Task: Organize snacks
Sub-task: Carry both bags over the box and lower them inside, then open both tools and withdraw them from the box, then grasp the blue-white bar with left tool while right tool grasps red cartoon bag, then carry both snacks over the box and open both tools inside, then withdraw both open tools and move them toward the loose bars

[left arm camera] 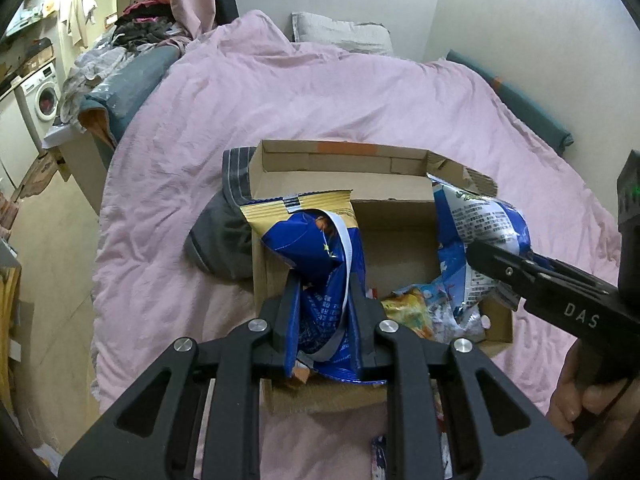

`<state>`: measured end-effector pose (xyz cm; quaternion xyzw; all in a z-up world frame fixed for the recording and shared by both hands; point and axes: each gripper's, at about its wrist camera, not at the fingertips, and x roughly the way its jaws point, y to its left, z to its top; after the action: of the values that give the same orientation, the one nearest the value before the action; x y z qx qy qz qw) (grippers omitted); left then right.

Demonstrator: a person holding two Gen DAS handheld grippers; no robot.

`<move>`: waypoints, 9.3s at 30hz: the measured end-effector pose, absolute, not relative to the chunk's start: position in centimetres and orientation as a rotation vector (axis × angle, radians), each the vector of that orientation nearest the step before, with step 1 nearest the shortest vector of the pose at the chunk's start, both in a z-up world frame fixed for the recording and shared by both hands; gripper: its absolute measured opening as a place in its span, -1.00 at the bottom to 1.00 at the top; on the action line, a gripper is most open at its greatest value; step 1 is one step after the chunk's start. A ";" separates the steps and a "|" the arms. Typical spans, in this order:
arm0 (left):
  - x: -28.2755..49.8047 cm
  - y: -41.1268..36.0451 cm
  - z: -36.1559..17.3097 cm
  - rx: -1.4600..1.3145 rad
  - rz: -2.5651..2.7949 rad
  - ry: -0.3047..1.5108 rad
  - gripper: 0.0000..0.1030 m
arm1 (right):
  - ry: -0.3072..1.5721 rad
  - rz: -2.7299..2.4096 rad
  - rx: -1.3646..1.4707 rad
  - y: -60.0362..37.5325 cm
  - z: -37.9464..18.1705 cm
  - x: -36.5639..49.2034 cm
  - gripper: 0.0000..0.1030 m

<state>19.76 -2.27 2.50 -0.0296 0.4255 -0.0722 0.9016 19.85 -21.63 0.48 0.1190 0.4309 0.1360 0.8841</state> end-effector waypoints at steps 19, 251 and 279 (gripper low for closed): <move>22.6 -2.1 -2.7 -0.087 -0.172 0.913 -0.64 | 0.964 0.263 0.230 -20.5 -3.4 22.2 0.08; 17.9 -1.6 0.1 -0.100 -0.113 0.893 0.62 | 0.923 0.284 0.472 -26.0 -1.3 14.2 1.00; 10.1 -4.8 -5.7 -0.078 -0.173 1.057 0.62 | 1.116 0.085 0.488 -29.2 -6.3 7.6 1.00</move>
<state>10.07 -4.82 -5.74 -0.0373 0.5035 -0.0823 0.8593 7.61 -29.19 -6.33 0.2291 0.5239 0.0399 0.8195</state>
